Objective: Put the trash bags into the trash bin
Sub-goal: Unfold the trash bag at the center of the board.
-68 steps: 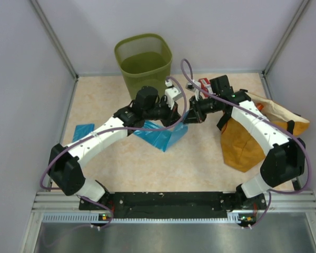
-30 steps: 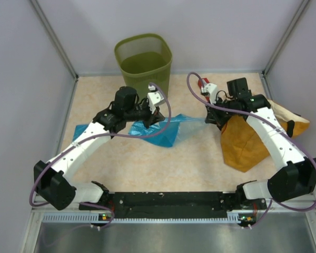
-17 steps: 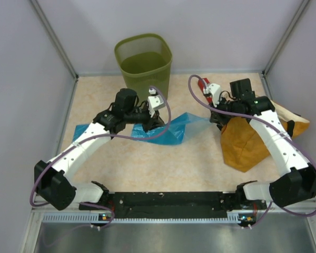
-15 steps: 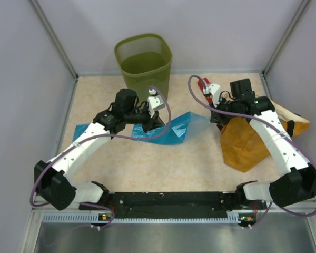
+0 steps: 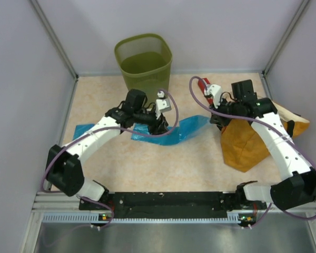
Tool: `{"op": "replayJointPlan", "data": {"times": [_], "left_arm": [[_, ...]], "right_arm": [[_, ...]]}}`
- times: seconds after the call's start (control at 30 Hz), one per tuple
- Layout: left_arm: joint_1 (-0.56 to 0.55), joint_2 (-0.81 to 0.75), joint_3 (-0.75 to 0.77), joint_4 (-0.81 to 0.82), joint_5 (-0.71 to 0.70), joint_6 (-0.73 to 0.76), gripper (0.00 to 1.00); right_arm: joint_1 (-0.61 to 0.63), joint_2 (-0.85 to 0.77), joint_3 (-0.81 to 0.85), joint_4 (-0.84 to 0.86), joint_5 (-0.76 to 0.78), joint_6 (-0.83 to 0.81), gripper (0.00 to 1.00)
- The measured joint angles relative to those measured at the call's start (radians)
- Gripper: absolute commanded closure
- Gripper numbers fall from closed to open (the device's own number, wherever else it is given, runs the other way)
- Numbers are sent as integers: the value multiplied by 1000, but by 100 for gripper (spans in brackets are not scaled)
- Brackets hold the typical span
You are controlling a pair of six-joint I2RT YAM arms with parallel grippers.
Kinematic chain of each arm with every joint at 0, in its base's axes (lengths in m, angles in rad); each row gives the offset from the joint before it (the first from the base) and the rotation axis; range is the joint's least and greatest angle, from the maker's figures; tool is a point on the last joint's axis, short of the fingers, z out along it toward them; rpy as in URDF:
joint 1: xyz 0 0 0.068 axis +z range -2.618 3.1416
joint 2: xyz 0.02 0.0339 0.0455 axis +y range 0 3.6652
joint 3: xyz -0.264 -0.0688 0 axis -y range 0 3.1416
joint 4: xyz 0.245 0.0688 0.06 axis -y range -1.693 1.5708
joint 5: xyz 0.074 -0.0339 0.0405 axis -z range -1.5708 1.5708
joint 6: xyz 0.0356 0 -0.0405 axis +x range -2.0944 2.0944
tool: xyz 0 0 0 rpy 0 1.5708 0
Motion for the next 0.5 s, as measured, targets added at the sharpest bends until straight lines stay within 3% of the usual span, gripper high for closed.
{"op": "replayJointPlan", "data": {"times": [0.13,0.5], "left_arm": [[-12,114,18,37,13,13,35],[-203,253,99,132,-106,50,30]], "right_arm": [[0,-33,0,-4,-27,-9,100],[0,-73,-29,-29,-95,-26,100]]}}
